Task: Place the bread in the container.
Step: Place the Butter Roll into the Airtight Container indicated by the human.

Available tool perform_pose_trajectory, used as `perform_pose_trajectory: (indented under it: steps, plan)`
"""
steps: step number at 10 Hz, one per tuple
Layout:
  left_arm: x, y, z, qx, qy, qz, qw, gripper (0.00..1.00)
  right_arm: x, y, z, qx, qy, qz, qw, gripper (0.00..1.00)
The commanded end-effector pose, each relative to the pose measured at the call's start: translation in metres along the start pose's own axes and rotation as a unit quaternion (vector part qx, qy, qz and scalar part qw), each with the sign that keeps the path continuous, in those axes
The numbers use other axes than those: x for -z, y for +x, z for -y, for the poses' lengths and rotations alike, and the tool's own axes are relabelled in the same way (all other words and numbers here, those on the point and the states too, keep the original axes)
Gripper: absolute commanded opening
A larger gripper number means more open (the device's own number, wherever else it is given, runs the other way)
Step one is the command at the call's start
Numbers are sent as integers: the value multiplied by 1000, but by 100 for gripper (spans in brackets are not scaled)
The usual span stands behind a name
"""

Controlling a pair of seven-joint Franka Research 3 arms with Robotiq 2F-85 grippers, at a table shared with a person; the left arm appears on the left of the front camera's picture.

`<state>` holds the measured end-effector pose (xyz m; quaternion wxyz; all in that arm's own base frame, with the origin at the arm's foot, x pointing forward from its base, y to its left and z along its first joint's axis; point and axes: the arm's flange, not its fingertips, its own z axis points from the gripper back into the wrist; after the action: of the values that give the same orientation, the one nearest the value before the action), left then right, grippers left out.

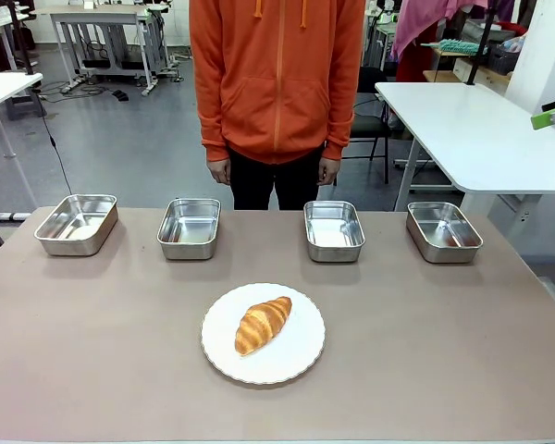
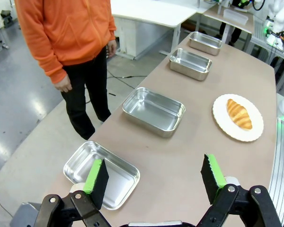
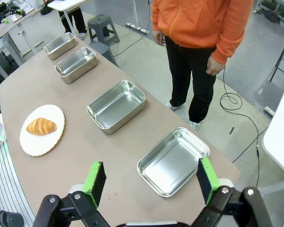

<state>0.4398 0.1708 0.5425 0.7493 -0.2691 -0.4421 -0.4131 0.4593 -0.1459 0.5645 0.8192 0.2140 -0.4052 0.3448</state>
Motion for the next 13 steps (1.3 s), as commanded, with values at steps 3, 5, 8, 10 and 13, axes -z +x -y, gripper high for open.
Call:
perform_pose_trajectory:
  steps: [3, 5, 8, 10, 13]
  plan:
    - [-1, 1, 1, 6, 0, 3, 1000, 100, 1, 2, -1, -1, 2, 11, 1000, 100]
    - [-1, 1, 1, 6, 0, 3, 1000, 100, 1, 2, -1, -1, 2, 11, 1000, 100]
    - [-1, 1, 1, 6, 0, 3, 1000, 100, 1, 2, -1, -1, 2, 11, 1000, 100]
    - [-1, 1, 1, 6, 0, 3, 1000, 100, 1, 2, -1, -1, 2, 11, 1000, 100]
    - [-1, 1, 1, 6, 0, 3, 1000, 100, 1, 2, -1, -1, 2, 11, 1000, 100]
